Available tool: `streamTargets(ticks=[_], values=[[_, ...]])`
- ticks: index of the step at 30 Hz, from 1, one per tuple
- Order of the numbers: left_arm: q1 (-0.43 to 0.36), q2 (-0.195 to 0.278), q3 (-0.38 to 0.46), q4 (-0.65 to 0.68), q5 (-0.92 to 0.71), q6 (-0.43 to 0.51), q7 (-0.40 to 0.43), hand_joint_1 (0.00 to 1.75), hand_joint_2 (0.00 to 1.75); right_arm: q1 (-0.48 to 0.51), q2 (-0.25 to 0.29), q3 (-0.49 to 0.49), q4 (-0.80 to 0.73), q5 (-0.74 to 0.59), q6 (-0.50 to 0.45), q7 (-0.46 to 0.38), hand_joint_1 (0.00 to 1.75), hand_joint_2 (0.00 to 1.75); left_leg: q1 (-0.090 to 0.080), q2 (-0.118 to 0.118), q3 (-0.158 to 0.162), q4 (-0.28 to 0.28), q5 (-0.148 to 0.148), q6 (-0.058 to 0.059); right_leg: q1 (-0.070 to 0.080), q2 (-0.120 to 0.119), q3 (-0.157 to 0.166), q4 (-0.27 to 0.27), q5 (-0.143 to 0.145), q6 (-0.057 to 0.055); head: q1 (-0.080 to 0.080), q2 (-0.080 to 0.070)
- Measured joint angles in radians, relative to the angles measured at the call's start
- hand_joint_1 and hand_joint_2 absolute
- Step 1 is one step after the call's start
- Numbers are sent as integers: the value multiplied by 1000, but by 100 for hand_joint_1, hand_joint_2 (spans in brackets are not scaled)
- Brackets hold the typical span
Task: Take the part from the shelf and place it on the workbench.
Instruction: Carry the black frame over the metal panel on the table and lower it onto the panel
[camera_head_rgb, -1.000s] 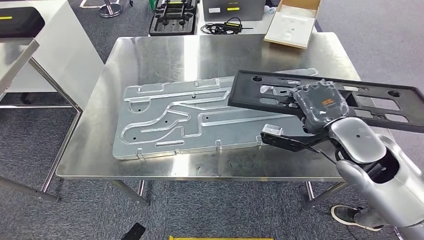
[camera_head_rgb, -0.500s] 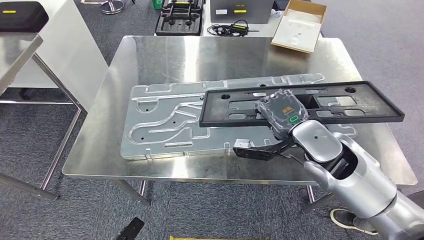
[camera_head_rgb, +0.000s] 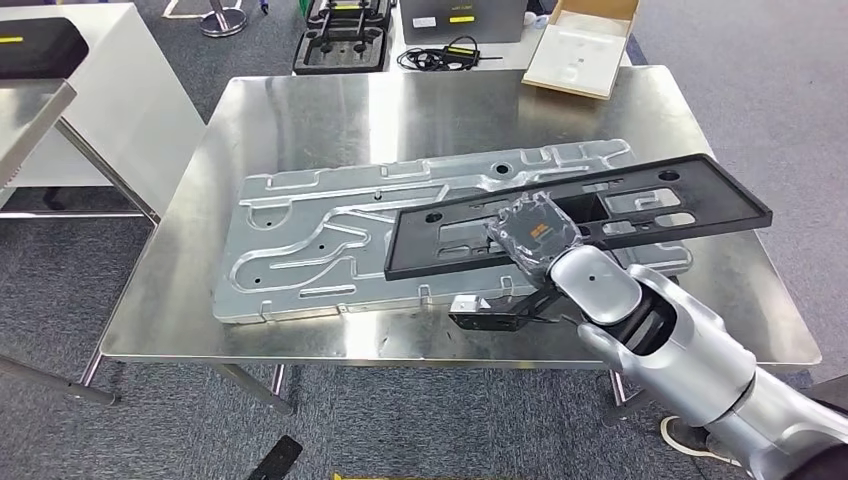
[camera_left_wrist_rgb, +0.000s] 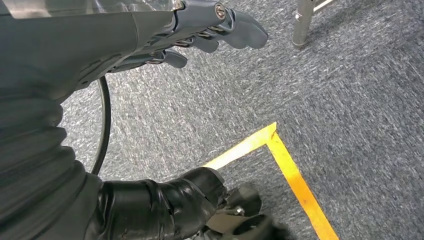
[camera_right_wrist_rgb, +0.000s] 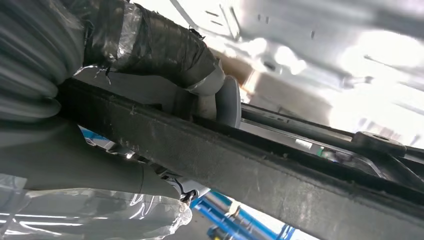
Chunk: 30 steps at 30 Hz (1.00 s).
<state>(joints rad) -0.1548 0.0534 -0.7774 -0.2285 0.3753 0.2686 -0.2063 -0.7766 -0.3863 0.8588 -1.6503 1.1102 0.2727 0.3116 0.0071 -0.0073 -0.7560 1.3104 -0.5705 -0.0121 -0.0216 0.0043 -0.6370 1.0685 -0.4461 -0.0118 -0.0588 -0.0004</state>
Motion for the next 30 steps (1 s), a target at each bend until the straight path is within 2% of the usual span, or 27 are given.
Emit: streamTargets(ticks=[1,2,4,5,7,9,11,14,15,16,17,18,19,21,24,26,27,29,30], values=[[1,0,0,0,1,0,-7,0,175,0,0,5,7,0,3,0,131,131,-1,0,2,-11,18,4,2,0,1,0,0,-1,0,0],[2,0,0,0,1,0,-17,0,175,0,0,9,13,0,7,-1,87,87,-3,0,24,-60,51,11,5,1,3,0,-1,-1,0,0],[3,1,0,0,3,4,-38,0,175,-3,0,13,20,0,12,-1,0,0,-11,-1,89,-195,110,30,8,1,6,-1,-2,-2,1,0],[3,2,0,0,4,8,-47,0,175,-6,0,14,23,0,16,0,0,0,-15,-1,114,-245,125,37,8,2,6,-2,-2,-1,0,0],[6,4,1,0,5,23,-60,0,175,-10,0,16,27,0,25,2,0,0,-22,-1,130,-276,125,44,6,4,5,-6,0,6,0,0],[11,5,1,0,3,43,-63,0,87,-9,0,18,30,0,34,5,0,0,-20,1,141,-296,132,47,5,4,10,-11,1,18,0,0],[14,5,1,0,-1,63,-53,0,0,-13,-2,19,32,0,43,10,0,0,-14,4,156,-321,143,53,6,3,-4,24,-25,27,2,0],[15,5,1,1,-2,72,-30,0,0,-15,-3,20,34,-1,55,16,0,0,-12,6,162,-329,147,60,3,1,-81,187,-101,36,4,0],[16,5,1,1,-1,73,-25,0,0,-12,-3,21,36,-1,57,17,0,0,-11,6,161,-327,146,60,0,1,-99,222,-107,40,4,0],[18,4,1,1,-1,72,-23,0,0,-10,-3,21,37,-1,58,17,0,0,-10,5,161,-324,144,58,-3,1,-100,223,-95,44,4,0],[20,4,1,1,-1,72,-21,0,0,-10,-3,22,38,-1,58,18,0,0,-8,5,161,-319,141,54,-6,0,-83,188,-67,48,4,0],[22,4,1,1,-1,72,-21,0,0,-11,-3,22,39,-1,58,18,0,0,-5,4,160,-311,136,49,-10,-1,-53,127,-34,52,4,0],[23,3,1,1,-1,72,-20,0,0,-13,-3,22,39,-1,58,18,0,0,-5,4,157,-302,130,42,-11,-1,-23,68,-14,54,4,0],[22,4,1,1,-1,71,-19,0,0,-17,-2,22,39,-1,58,20,0,0,-7,2,148,-283,120,29,-9,2,9,3,-1,44,4,0],[22,5,1,1,-1,65,-13,0,0,-17,-2,24,39,-2,59,21,0,0,-7,2,141,-278,120,17,-6,5,7,0,-1,21,3,0],[24,5,1,1,-1,60,-10,0,0,-19,-2,27,39,-3,61,21,0,0,-4,2,129,-248,96,9,-9,5,8,-3,2,11,1,0],[24,4,1,1,-1,58,-9,0,0,-19,-1,27,39,-4,61,21,0,0,-3,3,111,-207,71,4,-10,4,8,-4,3,7,-1,0],[23,4,1,1,-1,56,-8,0,0,-20,2,29,39,-5,64,21,0,0,-1,3,53,-80,11,-2,-8,4,6,-4,3,4,-3,0],[24,5,1,1,-1,56,-7,0,0,-19,2,29,39,-6,65,21,0,0,-1,3,26,-26,-6,-2,-6,4,6,-4,3,3,-3,0]])
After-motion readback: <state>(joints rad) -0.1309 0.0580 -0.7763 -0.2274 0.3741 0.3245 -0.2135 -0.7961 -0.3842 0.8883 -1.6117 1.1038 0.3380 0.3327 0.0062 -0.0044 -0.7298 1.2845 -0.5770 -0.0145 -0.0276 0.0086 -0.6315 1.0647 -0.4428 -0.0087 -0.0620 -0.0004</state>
